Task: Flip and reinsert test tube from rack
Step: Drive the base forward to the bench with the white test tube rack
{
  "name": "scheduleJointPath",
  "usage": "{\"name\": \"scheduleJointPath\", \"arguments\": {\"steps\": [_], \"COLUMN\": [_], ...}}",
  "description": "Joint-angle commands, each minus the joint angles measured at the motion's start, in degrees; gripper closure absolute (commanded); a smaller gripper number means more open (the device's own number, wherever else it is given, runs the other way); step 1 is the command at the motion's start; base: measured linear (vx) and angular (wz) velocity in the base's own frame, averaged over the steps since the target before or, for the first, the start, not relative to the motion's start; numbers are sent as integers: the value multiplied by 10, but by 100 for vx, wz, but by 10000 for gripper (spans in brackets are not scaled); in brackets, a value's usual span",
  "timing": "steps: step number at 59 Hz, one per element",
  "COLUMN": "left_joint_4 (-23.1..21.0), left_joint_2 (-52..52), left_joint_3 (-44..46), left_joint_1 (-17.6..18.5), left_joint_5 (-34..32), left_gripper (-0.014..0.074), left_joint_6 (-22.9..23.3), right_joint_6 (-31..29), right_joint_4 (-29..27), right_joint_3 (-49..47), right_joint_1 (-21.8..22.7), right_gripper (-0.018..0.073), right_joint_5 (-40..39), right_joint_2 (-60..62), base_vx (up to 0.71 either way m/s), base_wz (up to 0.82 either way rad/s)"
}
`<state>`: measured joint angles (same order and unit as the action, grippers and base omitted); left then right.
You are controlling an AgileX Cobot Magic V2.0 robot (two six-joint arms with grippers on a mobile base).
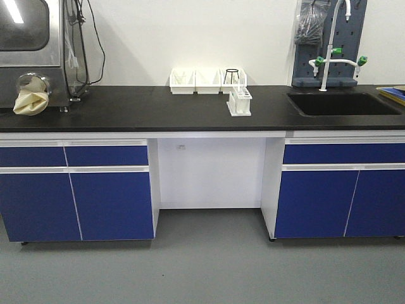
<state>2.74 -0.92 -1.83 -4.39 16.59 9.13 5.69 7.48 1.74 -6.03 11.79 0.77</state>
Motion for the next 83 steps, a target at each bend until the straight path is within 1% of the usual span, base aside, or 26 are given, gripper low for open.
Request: {"name": "scheduleJointPath", "arguments": {"steps": [1,83], "left_joint_4": [-2,-2], "left_joint_2": [-6,-6], "left_joint_3": [0,0], "left_joint_1": [4,4], "left_joint_5": [-50,-50], "left_gripper": [603,603], "left_joint_6": [0,0], "right_joint_6": [-3,-3], "right_joint_4": [7,7], "right_joint_3": [1,1], "right_joint_1": [1,1], "right_gripper": [571,571], "right_joint_5": [-45,-45], "right_joint_2": [4,4], "base_vx": [0,2], "base_wz": [-1,-1]}}
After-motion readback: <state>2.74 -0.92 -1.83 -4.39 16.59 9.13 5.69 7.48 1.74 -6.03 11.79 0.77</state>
